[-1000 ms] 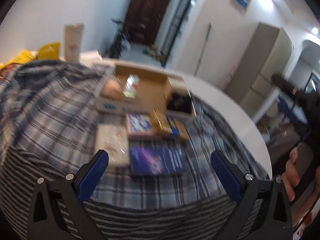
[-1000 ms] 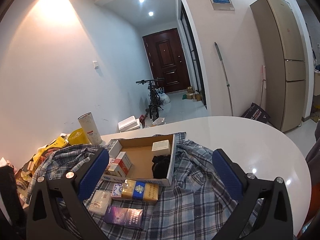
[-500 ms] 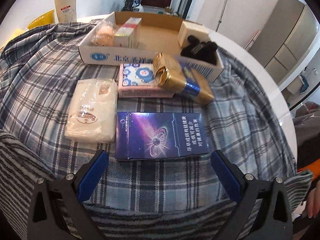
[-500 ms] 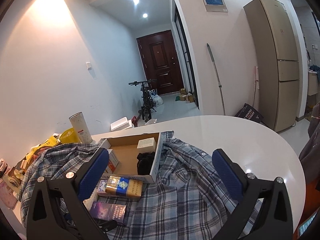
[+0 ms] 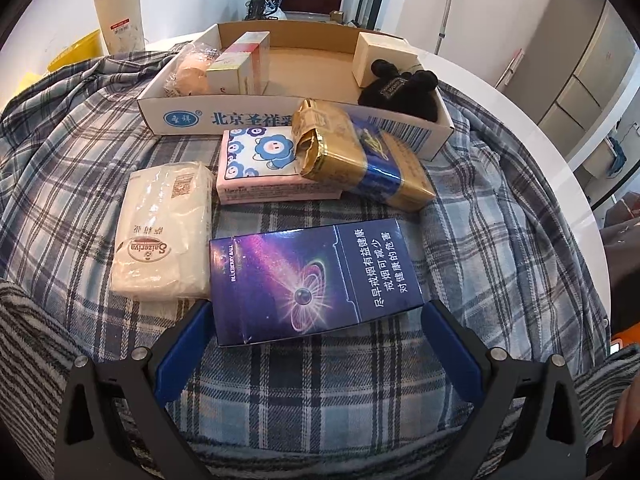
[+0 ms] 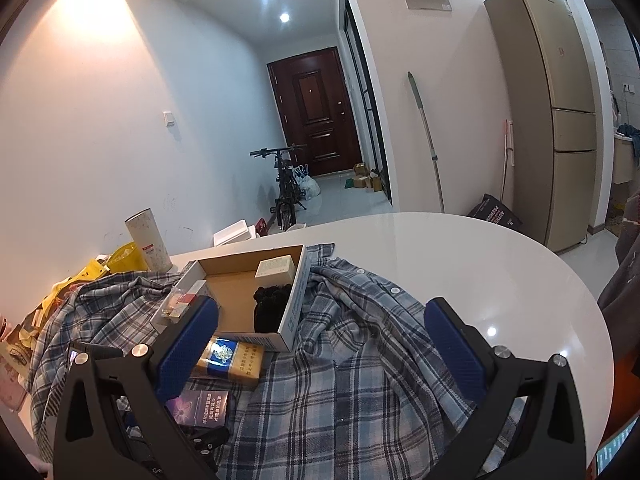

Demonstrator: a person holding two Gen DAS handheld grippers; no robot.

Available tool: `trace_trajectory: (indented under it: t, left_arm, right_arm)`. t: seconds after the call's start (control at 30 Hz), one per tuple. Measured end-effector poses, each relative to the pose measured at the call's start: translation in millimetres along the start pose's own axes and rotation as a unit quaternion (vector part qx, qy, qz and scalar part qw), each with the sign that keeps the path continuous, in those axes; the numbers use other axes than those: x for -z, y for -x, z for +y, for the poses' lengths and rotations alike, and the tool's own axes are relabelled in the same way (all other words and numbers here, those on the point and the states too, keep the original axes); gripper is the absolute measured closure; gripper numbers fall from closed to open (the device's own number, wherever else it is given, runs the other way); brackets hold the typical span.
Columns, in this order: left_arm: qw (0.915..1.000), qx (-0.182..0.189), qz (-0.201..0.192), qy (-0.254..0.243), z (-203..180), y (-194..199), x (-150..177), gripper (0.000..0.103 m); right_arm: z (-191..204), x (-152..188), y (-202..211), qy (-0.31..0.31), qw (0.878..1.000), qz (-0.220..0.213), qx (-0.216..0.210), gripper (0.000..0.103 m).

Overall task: Organize objects
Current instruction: 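Grasp the purple-blue cigarette box with the left tool and lift it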

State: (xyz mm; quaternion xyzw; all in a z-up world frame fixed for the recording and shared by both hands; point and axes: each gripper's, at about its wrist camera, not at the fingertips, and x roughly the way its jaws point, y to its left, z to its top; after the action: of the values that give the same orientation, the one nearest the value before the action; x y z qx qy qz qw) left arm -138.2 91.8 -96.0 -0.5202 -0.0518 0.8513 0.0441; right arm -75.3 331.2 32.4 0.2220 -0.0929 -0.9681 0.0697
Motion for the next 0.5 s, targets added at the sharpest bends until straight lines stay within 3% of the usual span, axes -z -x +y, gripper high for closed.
trace_trajectory:
  t: [0.2,0.3,0.5]
  left_arm:
    - [0.9999,-0.001,-0.011,-0.004,-1,1,0,0.003]
    - [0.9997,0.021,-0.011,-0.003,3,4,1,0.003]
    - [0.9986,0.031,-0.038,-0.018,9,26,8,0.003]
  right_arm:
    - [1,2,-6,0.005,1.000,0.008,0.002,0.000]
    - [1,4,-6,0.007,1.000,0.011,0.003,0.000]
    - [3,4,-5,0.011,1.000,0.013,0.007,0.000]
